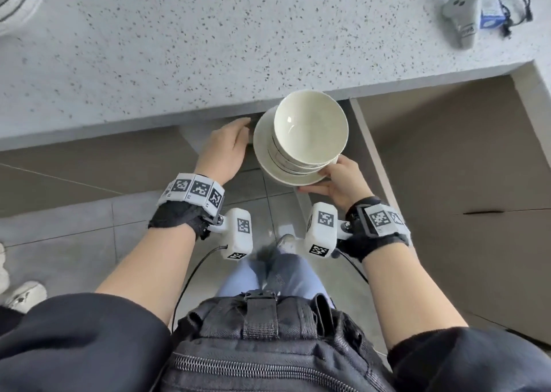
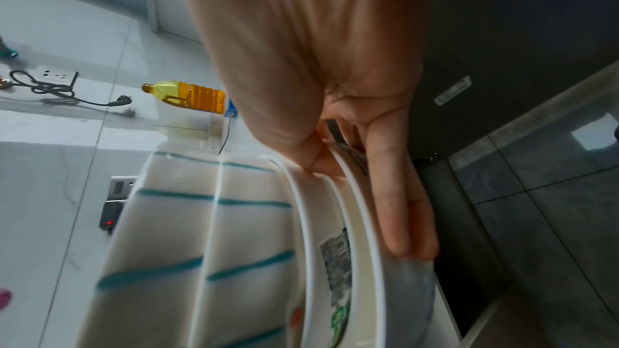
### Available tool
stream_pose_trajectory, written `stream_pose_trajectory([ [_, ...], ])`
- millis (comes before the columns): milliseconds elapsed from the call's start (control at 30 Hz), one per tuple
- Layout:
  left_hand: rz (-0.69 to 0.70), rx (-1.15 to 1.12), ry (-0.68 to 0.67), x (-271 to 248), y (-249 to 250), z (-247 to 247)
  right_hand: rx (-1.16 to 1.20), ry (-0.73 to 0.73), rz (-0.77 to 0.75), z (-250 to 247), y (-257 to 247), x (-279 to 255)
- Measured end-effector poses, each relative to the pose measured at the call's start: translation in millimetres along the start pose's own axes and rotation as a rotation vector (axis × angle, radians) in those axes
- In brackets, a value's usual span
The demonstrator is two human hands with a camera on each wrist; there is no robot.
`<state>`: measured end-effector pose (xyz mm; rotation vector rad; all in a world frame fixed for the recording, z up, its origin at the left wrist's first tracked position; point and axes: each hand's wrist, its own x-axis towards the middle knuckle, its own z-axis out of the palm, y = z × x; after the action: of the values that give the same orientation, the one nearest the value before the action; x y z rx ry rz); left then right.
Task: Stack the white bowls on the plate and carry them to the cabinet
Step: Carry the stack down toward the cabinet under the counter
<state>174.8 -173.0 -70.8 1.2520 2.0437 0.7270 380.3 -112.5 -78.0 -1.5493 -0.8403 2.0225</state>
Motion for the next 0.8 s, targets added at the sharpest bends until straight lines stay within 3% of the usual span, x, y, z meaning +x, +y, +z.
stream_pose_trajectory([
  [167, 0.174, 0.245, 0.282, 1.2, -35.8, 5.9, 0.014, 0.018, 0.032, -3.5, 47.4, 20.9],
  [333, 0.188, 0.461, 0.4, 32.5, -72.4, 31.4, -0.015, 0.024, 0.01, -13.0, 91.5, 69.9],
  [567, 0.078, 0.704, 0.584, 77.5, -111.0, 64.2, -0.055, 0.01, 0.008, -13.0, 126.6, 161.5],
  [800, 0.216, 0.784, 0.983, 122.5, -145.8, 87.3, -0.066, -0.021, -0.012, 15.5, 126.0, 258.2],
])
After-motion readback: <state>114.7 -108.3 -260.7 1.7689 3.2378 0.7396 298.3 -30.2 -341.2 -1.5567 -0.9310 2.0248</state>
